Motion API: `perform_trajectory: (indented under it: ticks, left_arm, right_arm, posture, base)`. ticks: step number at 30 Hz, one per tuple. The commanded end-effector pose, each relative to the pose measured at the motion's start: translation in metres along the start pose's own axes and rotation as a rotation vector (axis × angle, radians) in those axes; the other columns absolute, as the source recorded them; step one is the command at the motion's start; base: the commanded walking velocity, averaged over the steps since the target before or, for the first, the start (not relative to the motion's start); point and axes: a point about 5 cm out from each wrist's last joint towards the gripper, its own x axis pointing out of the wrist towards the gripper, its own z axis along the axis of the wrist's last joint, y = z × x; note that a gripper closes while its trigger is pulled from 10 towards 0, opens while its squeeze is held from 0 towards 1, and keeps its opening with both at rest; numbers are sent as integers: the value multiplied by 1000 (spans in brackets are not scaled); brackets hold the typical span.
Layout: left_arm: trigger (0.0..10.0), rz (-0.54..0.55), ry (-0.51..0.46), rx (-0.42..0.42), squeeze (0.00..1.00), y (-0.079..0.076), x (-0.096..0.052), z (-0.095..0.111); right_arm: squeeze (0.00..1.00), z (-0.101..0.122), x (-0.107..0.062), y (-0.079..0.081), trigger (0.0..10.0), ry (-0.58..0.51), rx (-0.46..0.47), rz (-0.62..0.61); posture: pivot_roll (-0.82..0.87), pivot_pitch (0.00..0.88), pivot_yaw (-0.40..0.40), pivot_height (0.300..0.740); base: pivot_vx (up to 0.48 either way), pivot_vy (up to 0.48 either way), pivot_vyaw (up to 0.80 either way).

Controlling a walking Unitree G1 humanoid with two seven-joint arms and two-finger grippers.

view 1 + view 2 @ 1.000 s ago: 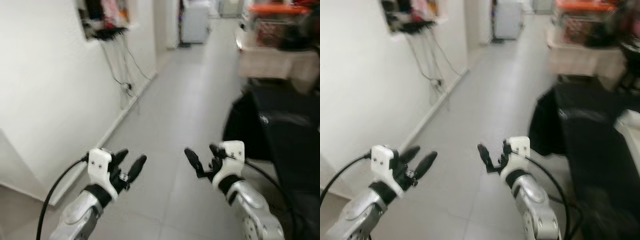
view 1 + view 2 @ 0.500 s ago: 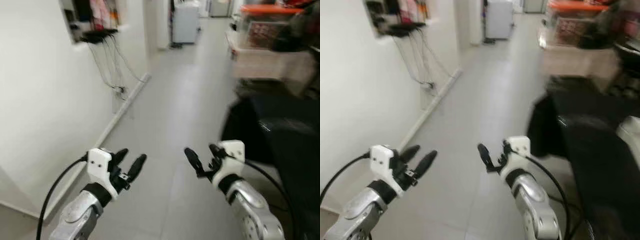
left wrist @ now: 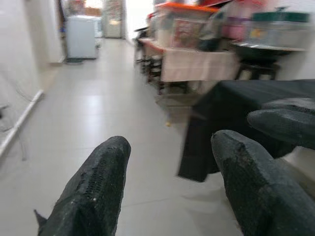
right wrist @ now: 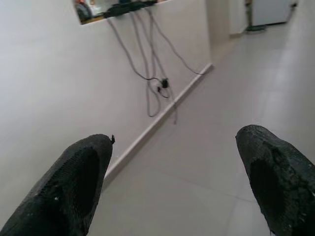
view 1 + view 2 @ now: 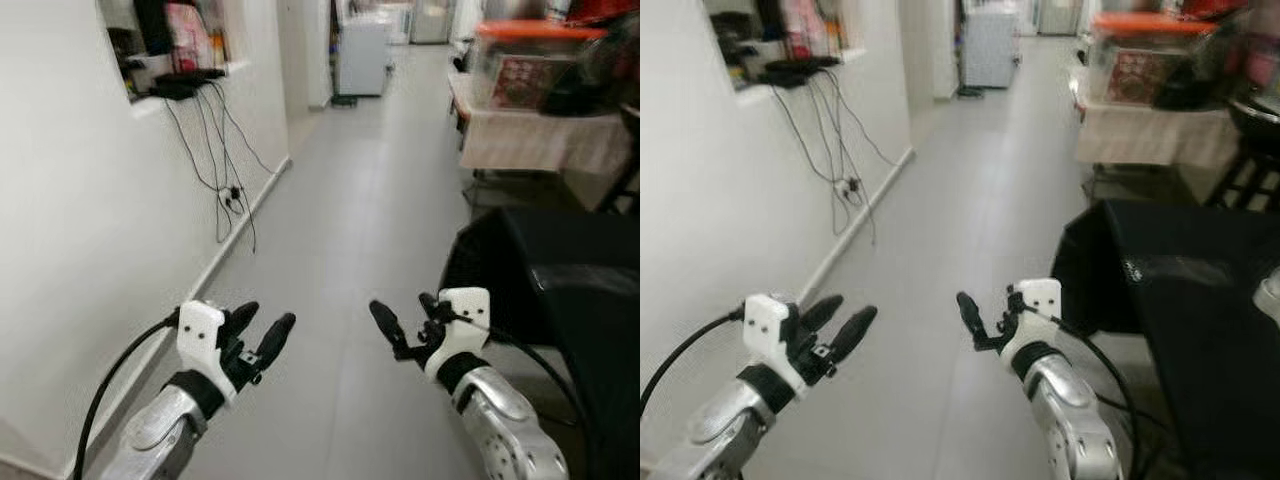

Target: Building children table

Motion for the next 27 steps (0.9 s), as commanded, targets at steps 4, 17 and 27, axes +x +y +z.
perform_trajectory:
  ticks: [4, 17, 27]
  left_arm:
    - [10000, -10, -5, -2, 0, 0, 2, 1]
    - [10000, -13, -5, -2, 0, 1, 3, 1]
    - [10000, -20, -7, -8, 0, 2, 4, 2]
  right_arm:
    - [0, 0, 1, 1, 10000, 12, -9, 11]
    - [0, -1, 2, 2, 10000, 23, -9, 11]
    - [0, 0, 3, 2, 10000, 22, -6, 10]
  posture:
    - [-10, 0, -16, 740]
    - [-8, 0, -13, 740]
    - [1, 0, -17, 740]
  base:
    - [255, 0, -800]
    - [257, 0, -800]
    - [252, 0, -160]
